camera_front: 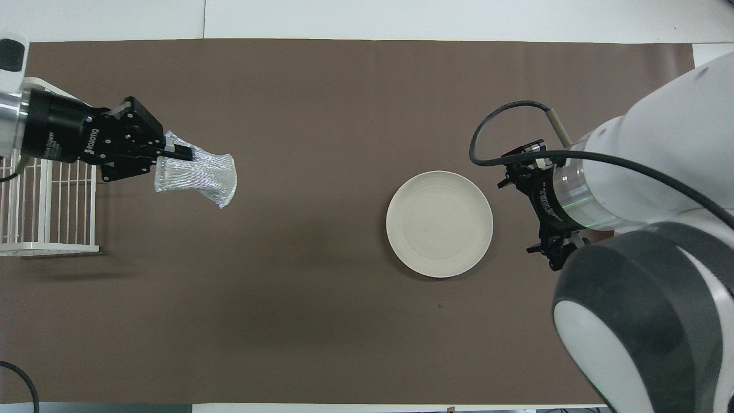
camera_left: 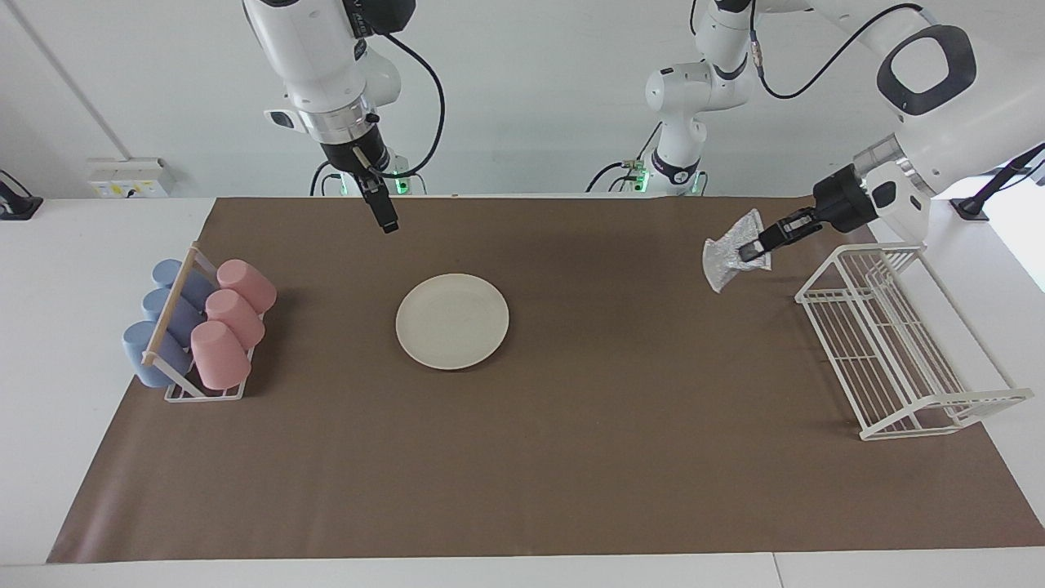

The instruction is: Wipe plate with sponge

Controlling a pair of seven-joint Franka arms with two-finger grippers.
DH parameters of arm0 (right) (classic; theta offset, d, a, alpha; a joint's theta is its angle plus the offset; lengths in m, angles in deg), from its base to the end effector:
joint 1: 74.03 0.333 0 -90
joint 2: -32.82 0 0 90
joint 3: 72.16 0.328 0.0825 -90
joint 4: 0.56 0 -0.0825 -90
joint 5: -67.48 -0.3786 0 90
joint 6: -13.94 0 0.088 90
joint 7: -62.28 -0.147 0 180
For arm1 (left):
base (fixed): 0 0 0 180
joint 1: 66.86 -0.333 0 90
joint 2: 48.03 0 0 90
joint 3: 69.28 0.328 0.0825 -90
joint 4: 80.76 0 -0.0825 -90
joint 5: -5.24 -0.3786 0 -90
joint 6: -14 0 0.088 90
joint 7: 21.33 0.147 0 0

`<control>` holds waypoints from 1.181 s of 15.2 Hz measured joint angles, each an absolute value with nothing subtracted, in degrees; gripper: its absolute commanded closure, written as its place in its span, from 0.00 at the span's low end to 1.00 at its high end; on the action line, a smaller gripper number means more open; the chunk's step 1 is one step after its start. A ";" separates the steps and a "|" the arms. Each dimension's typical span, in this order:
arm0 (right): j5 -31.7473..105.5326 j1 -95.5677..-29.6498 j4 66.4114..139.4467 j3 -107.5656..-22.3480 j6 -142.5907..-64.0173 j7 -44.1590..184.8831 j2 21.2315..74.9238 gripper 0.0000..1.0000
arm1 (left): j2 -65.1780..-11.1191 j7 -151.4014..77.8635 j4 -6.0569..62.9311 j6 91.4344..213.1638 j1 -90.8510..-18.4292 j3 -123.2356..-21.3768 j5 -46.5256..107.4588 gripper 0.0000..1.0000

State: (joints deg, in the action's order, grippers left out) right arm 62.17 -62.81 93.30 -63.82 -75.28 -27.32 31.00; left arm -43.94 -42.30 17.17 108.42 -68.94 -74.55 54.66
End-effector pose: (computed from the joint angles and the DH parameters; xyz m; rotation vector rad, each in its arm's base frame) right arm 0.4983 0.1928 0.5817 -2.5597 1.7960 0.1572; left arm 0.5644 -0.1362 0.5474 2.2442 0.5040 -0.3705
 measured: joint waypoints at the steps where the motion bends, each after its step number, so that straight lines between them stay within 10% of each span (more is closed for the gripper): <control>1: 62.17 -61.47 93.31 -63.79 -75.28 -28.69 30.99 0.00 | -46.32 -38.68 23.01 112.18 -67.29 -74.72 60.36 1.00; 9: 62.17 -56.34 93.47 -63.70 -79.88 -37.52 30.98 0.00 | -52.79 -9.85 49.37 125.36 -53.85 -75.06 97.73 1.00; 18: 56.08 -51.68 100.26 -63.64 -88.00 -49.40 31.23 0.00 | -53.10 -5.37 51.79 132.07 -45.23 -73.92 109.46 1.00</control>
